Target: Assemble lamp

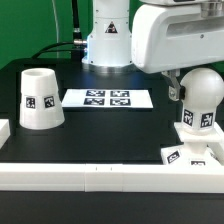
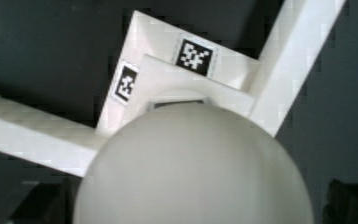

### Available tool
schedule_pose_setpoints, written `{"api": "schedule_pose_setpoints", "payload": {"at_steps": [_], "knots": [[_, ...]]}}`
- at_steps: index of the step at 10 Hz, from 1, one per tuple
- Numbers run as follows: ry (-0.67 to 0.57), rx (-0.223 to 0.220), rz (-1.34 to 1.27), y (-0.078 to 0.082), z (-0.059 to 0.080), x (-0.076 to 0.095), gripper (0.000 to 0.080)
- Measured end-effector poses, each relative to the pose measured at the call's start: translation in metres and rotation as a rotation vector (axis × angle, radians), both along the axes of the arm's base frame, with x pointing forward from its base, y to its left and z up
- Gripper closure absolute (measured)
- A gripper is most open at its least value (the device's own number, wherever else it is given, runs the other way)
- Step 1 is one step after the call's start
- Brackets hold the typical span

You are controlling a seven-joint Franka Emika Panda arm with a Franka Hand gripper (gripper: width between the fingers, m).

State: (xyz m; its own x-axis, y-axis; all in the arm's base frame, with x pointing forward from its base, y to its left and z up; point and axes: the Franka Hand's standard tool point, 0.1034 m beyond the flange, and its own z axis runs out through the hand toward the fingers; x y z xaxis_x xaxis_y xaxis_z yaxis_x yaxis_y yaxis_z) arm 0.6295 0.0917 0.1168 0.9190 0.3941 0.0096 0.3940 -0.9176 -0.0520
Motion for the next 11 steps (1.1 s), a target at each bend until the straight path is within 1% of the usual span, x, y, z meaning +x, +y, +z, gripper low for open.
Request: {"api": "schedule_pose_setpoints", "payload": {"at_steps": [4, 5, 6, 7, 9, 11], "knots": [[-0.013, 0.002, 0.281, -0.0018, -0.0012, -0.0002, 0.0101], [-0.023, -0.022, 0.423, -0.002, -0.0008, 0.001, 0.0101], [-0.033, -0.042, 0.567, 0.0013, -0.0003, 0.0019, 0.0101], [-0.033, -0.044, 0.63, 0.0052, -0.0011, 0.001, 0.0101], [-0.033, -0.047, 0.809, 0.0053, -0.0014, 0.0009, 0.0101], [-0.037, -0.066, 0.996, 0.0058, -0.0014, 0.0022, 0.0101]]}}
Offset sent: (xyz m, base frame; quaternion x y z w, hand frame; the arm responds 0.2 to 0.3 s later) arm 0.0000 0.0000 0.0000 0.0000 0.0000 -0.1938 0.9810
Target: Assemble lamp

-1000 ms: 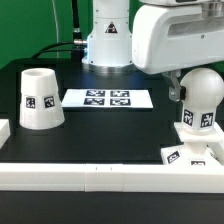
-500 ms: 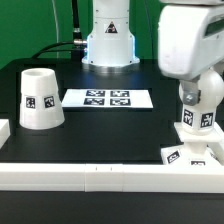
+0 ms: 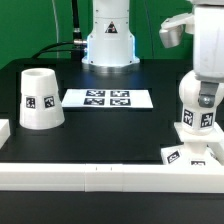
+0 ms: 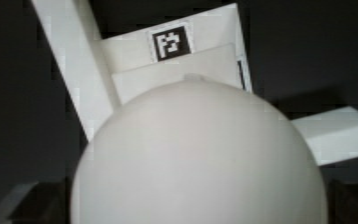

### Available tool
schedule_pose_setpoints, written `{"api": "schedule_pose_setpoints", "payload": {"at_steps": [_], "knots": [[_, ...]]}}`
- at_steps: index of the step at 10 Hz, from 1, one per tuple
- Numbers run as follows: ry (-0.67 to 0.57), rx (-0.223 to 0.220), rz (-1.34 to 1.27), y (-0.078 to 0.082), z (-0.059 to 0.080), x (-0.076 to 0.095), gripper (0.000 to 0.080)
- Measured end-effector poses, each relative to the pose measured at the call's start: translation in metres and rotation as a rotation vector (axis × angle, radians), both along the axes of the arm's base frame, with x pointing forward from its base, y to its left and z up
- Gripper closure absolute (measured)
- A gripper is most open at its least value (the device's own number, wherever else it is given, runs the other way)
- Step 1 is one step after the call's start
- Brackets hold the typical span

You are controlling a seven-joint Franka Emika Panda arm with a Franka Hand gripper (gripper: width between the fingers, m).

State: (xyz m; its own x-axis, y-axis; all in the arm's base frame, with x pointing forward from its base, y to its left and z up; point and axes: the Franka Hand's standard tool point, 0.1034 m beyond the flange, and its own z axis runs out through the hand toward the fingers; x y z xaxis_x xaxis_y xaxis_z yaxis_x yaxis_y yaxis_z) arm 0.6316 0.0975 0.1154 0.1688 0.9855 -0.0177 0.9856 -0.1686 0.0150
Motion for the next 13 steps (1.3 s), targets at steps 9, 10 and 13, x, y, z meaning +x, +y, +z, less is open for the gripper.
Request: {"api": "schedule_pose_setpoints", "payload": {"at_steps": [9, 10, 13], "knots": [[0.015, -0.031, 0.314, -0.009, -0.002, -0.001, 0.0223], [0.014, -0.03, 0.295, -0.009, -0.002, -0.001, 0.0223], [0.013, -0.023, 0.107, -0.01, -0.002, -0.001, 0.0223]]}}
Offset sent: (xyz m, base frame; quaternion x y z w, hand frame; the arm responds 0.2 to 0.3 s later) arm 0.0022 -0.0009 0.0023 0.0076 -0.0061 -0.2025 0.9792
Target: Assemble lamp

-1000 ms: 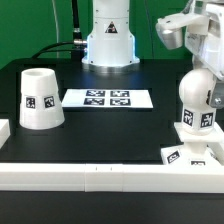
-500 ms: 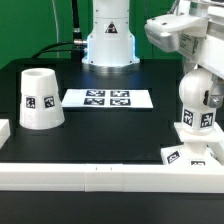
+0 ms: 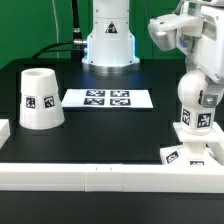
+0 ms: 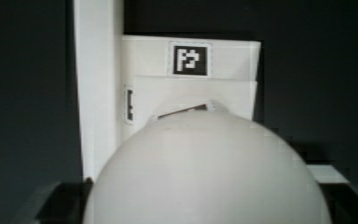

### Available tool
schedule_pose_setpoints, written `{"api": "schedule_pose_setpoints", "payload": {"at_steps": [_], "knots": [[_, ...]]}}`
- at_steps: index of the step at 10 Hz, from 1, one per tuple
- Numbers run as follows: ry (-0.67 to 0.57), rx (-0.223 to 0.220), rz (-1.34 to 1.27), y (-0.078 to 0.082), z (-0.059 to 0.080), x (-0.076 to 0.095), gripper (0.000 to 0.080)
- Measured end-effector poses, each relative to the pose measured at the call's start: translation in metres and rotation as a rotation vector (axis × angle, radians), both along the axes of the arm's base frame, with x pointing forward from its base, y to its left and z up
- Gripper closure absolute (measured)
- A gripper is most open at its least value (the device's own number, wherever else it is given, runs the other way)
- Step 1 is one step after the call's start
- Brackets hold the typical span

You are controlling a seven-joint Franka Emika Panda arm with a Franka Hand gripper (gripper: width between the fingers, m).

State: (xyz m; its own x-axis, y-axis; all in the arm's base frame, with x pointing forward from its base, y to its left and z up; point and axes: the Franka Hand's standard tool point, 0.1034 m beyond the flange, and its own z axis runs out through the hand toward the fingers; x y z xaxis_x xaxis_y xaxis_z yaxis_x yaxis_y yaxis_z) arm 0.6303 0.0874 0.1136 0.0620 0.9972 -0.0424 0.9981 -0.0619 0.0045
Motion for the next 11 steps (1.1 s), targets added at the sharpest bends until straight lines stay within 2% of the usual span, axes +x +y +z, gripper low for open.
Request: {"api": "schedule_pose_setpoints", "payload": {"at_steps": [3, 11], "knots": [[0.021, 0.042, -0.377, -0.0014, 0.0005, -0.0007, 0.0223], [0.014, 0.042, -0.916, -0.0026, 0.0063, 0.0008, 0.0222]]}}
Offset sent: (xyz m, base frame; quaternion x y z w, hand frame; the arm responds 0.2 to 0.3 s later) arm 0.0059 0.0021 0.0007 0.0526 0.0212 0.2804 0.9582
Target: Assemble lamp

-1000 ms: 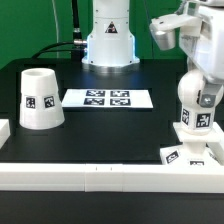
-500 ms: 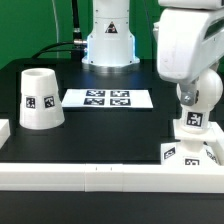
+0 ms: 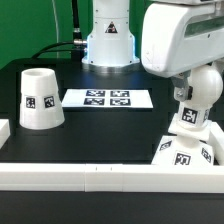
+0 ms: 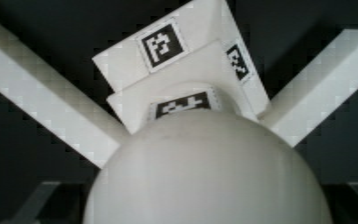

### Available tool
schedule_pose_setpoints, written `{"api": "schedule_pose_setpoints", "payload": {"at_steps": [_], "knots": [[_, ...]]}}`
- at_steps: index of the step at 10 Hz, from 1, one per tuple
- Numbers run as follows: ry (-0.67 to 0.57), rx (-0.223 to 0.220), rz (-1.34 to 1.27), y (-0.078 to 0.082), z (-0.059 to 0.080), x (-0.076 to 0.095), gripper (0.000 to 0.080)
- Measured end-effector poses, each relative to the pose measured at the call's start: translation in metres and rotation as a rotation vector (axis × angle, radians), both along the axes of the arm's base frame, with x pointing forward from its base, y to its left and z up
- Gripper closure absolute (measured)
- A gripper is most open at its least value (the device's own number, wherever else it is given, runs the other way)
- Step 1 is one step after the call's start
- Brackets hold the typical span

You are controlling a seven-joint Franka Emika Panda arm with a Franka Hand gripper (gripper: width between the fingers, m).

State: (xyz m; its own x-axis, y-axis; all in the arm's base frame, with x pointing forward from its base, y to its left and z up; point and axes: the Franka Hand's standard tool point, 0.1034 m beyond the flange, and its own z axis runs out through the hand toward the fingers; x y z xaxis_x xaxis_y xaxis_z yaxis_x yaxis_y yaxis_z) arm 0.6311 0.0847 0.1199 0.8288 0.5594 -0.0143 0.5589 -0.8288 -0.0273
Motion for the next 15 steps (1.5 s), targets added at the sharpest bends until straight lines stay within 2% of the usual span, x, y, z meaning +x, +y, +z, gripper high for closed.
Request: {"api": "schedule_pose_setpoints", "payload": {"at_steps": [2, 4, 5, 8, 9, 12, 14, 15], "knots": [[0.001, 0.002, -0.151, -0.003, 0.001, 0.001, 0.0222], [0.002, 0.002, -0.157, -0.003, 0.0, 0.001, 0.0222], [0.003, 0.002, -0.157, -0.003, 0.0, 0.001, 0.0114], [0.003, 0.002, -0.157, -0.003, 0.0, 0.001, 0.0103], [0.005, 0.004, -0.162, -0.003, 0.004, -0.003, 0.0101], [0.024, -0.003, -0.169, -0.01, 0.028, -0.038, 0.0101], [0.037, -0.012, -0.182, -0.026, 0.035, -0.063, 0.0101], [0.038, -0.013, -0.184, -0.027, 0.035, -0.064, 0.0101]]}}
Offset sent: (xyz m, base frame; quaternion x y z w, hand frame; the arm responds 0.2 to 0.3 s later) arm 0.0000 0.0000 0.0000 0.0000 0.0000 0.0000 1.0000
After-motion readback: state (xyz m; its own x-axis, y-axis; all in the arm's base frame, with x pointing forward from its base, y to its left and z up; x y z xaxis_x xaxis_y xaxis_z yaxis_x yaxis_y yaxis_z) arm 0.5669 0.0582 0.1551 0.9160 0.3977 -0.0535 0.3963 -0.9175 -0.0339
